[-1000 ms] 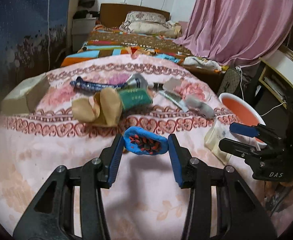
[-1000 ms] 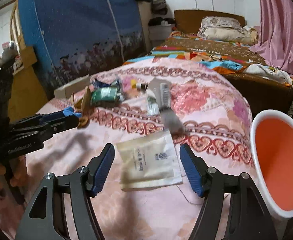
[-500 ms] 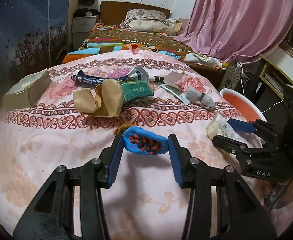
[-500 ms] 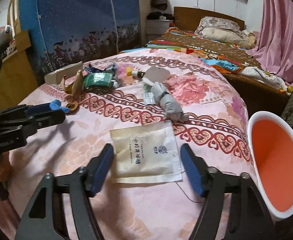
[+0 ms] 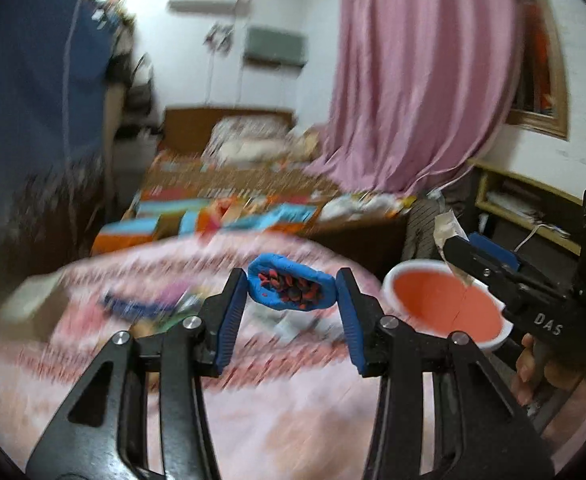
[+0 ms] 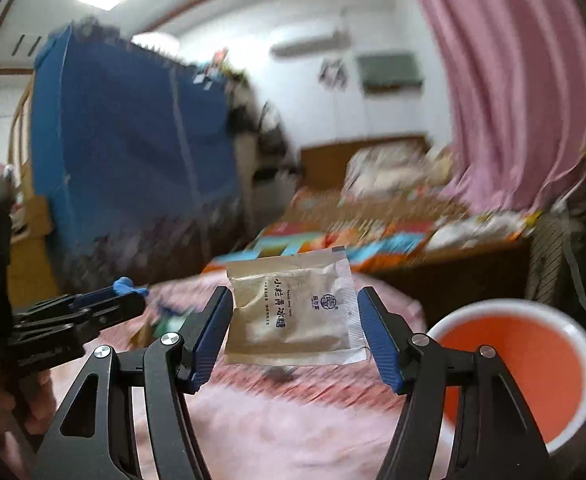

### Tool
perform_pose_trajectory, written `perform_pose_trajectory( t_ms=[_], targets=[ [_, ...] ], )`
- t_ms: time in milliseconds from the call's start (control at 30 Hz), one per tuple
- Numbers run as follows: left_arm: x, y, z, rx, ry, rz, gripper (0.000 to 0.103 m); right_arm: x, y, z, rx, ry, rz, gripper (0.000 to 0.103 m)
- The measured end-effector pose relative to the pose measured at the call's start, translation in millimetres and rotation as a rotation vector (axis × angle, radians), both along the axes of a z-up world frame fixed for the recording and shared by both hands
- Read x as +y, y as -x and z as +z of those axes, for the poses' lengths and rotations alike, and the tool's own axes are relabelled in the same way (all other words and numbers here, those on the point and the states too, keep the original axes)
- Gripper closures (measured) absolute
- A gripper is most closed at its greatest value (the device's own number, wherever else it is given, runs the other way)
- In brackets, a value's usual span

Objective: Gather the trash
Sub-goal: 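Carry the sock in the left tool and packet in the right tool over the orange bucket, then open the left tool dropping the sock while the right tool drops the packet into the bucket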

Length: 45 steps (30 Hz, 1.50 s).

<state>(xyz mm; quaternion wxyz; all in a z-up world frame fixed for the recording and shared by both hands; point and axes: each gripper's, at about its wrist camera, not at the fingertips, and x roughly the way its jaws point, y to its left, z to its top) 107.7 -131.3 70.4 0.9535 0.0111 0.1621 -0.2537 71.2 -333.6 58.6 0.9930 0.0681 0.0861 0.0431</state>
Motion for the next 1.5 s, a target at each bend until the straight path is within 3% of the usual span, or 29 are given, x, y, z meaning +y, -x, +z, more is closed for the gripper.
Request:
perform_pose_trajectory(
  t_ms=[167, 333, 433, 800, 967, 1167, 1300, 1433, 1500],
  targets=[
    [-43, 1, 17, -0.119, -0.015, -0.107, 0.073, -33, 13, 10, -0.076, -0.006, -0.154, 0.039],
    [-82, -8, 18, -0.105, -0.013, -0.206, 0.073, -72, 14, 5, -0.055, -0.070, -0.250, 0.039],
    [-106, -20, 11, -0.038, -0.017, -0.257, 0.073, -93, 13, -1, -0.019, -0.102, -0.300, 0.039],
    [-168, -58, -26, 0.291, -0.061, -0.302, 0.072, -139, -1, -36, 0.162, -0.208, -0.393, 0.035],
    [-170, -57, -31, 0.329, -0.056, -0.303, 0.063, -148, 3, -37, 0.168, -0.245, -0.411, 0.031],
    [-150, -53, -26, 0.307, -0.009, -0.252, 0.049, -142, 8, -34, 0.148, -0.236, -0.405, 0.026],
    [-128, -53, -20, 0.259, 0.026, -0.170, 0.034, -133, 6, -27, 0.112, -0.206, -0.386, 0.021],
    [-102, -52, -13, 0.197, 0.049, -0.081, 0.028, -120, 6, -20, 0.062, -0.175, -0.364, 0.015],
    [-86, -49, -10, 0.156, 0.062, -0.032, 0.021, -111, 5, -16, 0.031, -0.160, -0.343, 0.010]
  ],
)
